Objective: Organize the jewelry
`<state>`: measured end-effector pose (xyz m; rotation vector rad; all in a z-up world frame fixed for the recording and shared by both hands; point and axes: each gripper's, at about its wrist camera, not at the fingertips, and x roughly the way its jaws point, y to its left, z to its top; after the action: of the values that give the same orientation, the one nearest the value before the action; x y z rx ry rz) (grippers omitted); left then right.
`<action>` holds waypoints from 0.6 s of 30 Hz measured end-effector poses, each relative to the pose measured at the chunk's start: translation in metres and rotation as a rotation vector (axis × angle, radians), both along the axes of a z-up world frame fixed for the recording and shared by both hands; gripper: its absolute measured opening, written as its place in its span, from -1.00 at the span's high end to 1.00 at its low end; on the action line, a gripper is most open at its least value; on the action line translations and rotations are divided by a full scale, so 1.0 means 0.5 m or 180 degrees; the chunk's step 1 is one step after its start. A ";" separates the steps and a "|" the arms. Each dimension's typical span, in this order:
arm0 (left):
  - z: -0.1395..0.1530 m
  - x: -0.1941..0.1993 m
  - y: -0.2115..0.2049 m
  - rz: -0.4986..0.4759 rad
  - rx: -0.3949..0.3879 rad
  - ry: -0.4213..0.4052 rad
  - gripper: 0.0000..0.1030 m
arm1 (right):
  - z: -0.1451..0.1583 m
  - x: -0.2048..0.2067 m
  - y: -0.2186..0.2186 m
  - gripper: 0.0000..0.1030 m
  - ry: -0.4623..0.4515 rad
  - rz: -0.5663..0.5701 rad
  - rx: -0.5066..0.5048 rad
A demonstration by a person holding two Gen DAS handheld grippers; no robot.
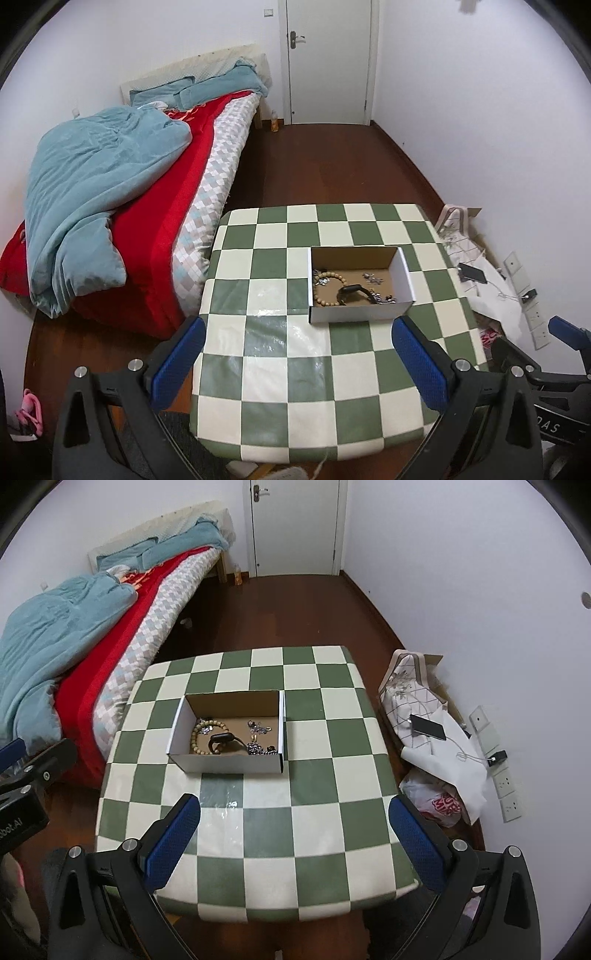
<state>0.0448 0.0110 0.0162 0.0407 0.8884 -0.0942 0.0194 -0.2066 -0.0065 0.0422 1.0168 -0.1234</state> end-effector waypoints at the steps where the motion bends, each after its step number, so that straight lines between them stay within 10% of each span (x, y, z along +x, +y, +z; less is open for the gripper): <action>1: 0.003 -0.006 0.001 0.0002 -0.0011 0.0000 -1.00 | 0.006 -0.009 0.000 -1.00 -0.0012 0.0000 0.0001; 18: 0.072 -0.107 -0.010 -0.0117 -0.0154 -0.0017 -1.00 | 0.152 -0.135 0.021 -1.00 -0.0382 0.0079 -0.0033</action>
<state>-0.0086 0.0058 0.0521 0.0122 0.8797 -0.1498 -0.0481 -0.1960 0.0696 0.0273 0.8964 -0.1023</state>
